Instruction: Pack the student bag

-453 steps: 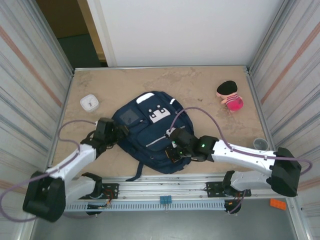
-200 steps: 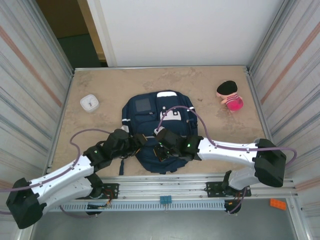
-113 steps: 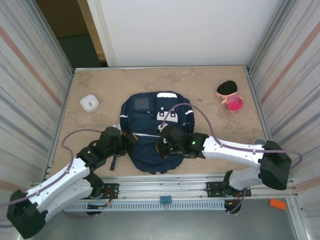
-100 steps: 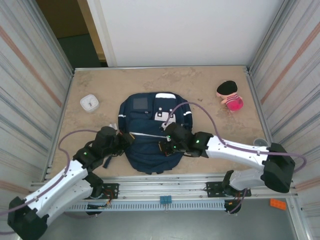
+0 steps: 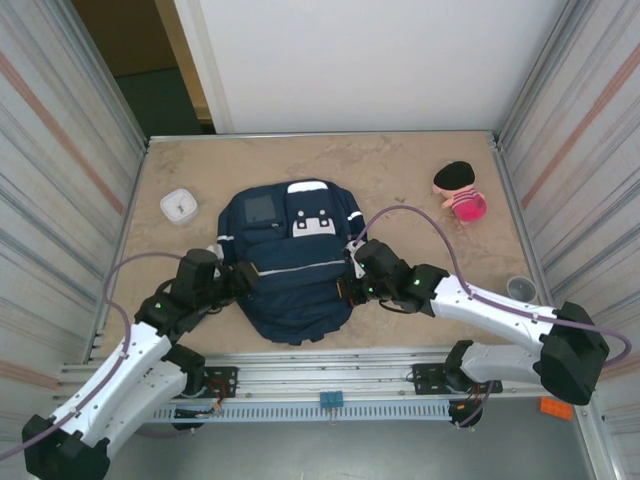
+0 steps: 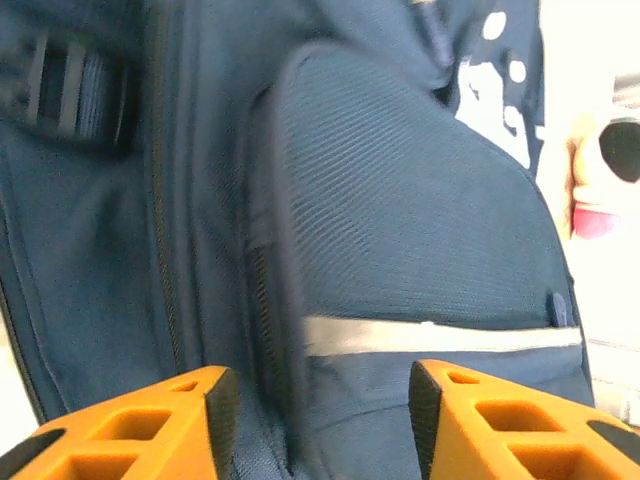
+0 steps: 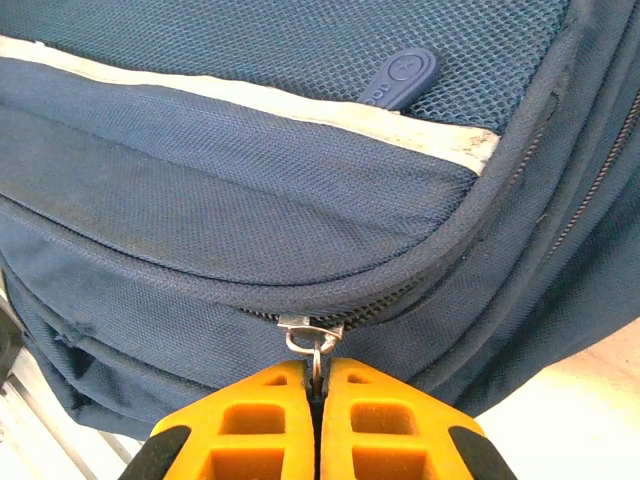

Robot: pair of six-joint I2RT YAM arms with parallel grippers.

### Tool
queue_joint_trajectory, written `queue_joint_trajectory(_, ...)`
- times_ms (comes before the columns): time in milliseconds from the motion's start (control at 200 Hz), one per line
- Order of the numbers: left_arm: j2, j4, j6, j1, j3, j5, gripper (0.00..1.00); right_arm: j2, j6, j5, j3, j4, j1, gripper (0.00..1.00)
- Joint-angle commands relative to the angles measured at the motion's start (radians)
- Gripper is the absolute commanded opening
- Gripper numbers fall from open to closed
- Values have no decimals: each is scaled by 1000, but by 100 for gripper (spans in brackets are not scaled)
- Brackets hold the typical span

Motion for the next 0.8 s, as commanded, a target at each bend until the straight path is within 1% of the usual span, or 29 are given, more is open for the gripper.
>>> queue_joint_trajectory(0,-27,-4,311,-13,94,-73,54,-45,-27,-39,0,27,-11,0)
queue_joint_trajectory(110,-40,54,556,-13,110,-35,54,-42,-26,-56,9,32,-15,0)
queue_joint_trajectory(170,-34,103,669,-13,111,13,54,-35,-29,-63,11,39,-14,0)
queue_joint_trajectory(266,3,159,826,-14,128,132,54,-21,-30,-79,14,58,-14,0)
queue_joint_trajectory(316,31,161,918,-14,153,212,54,-14,-29,-95,15,69,-16,0)
queue_joint_trajectory(401,82,152,1034,-23,194,330,54,-8,-18,-119,17,85,-20,0)
queue_joint_trajectory(476,131,131,1158,-48,224,381,56,-4,-6,-134,12,107,-25,0)
queue_joint_trajectory(516,158,120,1219,-75,238,368,58,-4,0,-140,7,120,-27,0)
queue_joint_trajectory(591,211,111,1311,-144,261,292,63,-4,10,-147,3,134,-30,0)
queue_joint_trajectory(661,255,139,1374,-216,264,217,67,-4,13,-144,2,131,-30,0)
queue_joint_trajectory(727,300,173,1423,-266,261,191,69,-3,16,-145,3,128,-32,0)
queue_joint_trajectory(792,351,204,1443,-297,264,182,70,-5,17,-146,3,128,-31,0)
